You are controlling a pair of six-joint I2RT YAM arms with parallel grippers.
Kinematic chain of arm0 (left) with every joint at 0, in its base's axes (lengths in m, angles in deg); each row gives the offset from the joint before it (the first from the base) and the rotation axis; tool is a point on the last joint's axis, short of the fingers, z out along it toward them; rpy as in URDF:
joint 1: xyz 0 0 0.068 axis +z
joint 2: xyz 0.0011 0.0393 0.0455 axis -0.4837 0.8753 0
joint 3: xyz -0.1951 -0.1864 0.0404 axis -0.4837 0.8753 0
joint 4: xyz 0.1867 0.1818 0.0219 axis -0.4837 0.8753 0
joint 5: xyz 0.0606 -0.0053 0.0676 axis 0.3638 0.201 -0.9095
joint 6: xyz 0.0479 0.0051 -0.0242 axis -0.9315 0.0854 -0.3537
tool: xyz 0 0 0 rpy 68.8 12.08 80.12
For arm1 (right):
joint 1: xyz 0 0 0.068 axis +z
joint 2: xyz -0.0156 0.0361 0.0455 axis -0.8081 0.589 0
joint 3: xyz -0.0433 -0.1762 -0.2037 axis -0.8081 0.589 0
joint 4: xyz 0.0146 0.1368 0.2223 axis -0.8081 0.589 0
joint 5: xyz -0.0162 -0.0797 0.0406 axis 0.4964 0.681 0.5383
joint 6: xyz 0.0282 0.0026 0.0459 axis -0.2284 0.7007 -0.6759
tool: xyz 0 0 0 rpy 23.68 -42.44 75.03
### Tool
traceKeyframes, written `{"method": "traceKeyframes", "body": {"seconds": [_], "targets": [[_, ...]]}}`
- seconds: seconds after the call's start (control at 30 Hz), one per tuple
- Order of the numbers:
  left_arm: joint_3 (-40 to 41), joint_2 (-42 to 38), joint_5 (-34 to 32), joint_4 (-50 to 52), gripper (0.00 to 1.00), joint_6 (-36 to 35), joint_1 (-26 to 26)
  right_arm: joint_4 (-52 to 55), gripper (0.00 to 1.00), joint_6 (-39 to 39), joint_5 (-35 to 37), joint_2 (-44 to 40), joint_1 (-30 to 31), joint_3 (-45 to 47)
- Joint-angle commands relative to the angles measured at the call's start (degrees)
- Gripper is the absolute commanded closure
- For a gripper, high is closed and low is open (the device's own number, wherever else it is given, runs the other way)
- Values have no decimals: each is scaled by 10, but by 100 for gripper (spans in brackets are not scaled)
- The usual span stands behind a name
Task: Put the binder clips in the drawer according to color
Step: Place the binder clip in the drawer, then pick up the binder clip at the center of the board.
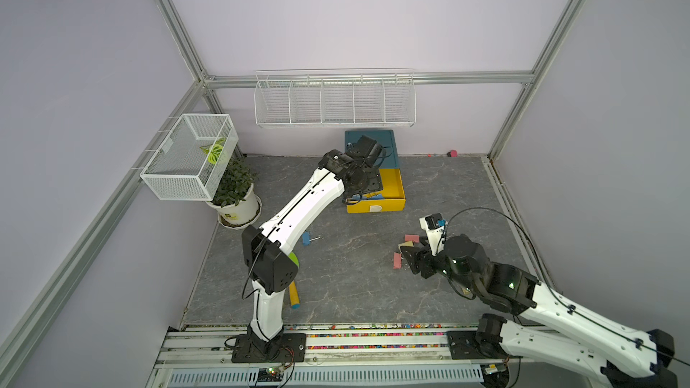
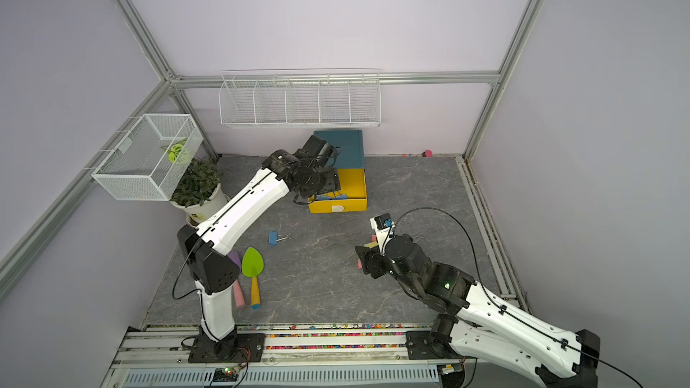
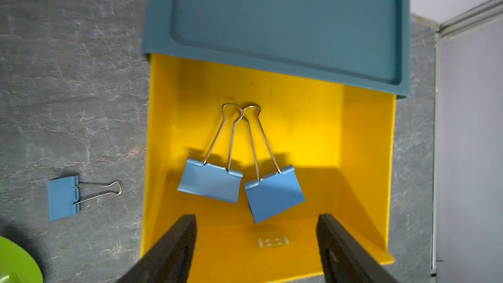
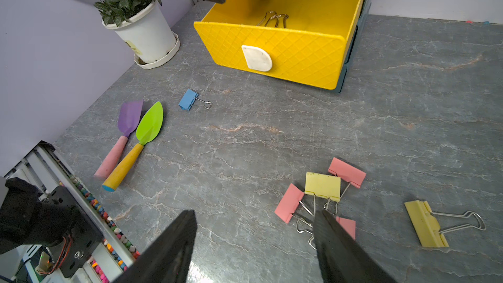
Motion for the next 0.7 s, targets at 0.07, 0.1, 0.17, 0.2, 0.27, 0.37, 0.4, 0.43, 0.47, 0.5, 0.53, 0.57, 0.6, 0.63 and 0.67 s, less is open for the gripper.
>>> {"method": "traceKeyframes", "body": {"seconds": [0.07, 0.1, 0.17, 0.2, 0.27, 0.37, 0.4, 0.43, 0.47, 0.5, 0.53, 0.57, 0.6, 0.63, 0.67], "targets": [[81, -125, -115, -22, 25, 61, -1, 3, 26, -2, 8, 0, -1, -8], [111, -153, -127, -36, 25, 68, 2, 2, 26, -2, 8, 0, -1, -7], [166, -196, -128, -53, 25, 88, 18, 0, 26, -2, 7, 1, -2, -7], [196, -217, -122, -60, 25, 99, 30, -1, 26, -2, 6, 2, -1, -7], [252, -248, -110, -77, 25, 122, 55, -3, 26, -2, 5, 4, -1, -7], [342, -290, -83, -112, 25, 162, 95, -7, 26, -2, 3, 5, -1, -7], [374, -301, -70, -129, 27, 176, 108, -8, 26, -2, 2, 6, -1, -7], [404, -310, -55, -145, 29, 199, 122, -9, 26, -3, 2, 7, -1, -7], [426, -315, -48, -156, 30, 222, 133, -9, 26, -3, 1, 8, -2, -8], [451, -321, -44, -167, 34, 243, 142, -9, 26, -4, 1, 8, -2, -8], [471, -323, -42, -178, 35, 261, 149, -9, 26, -4, 0, 9, -2, -8], [486, -324, -40, -182, 36, 282, 155, -9, 26, -4, -1, 9, -1, -8], [505, -322, -31, -191, 36, 305, 163, -10, 26, -4, -3, 10, -1, -8], [521, -320, -19, -202, 37, 325, 172, -9, 26, -3, -5, 11, -2, -8], [532, -316, -8, -210, 37, 344, 179, -10, 26, -2, -7, 12, -2, -8]]}}
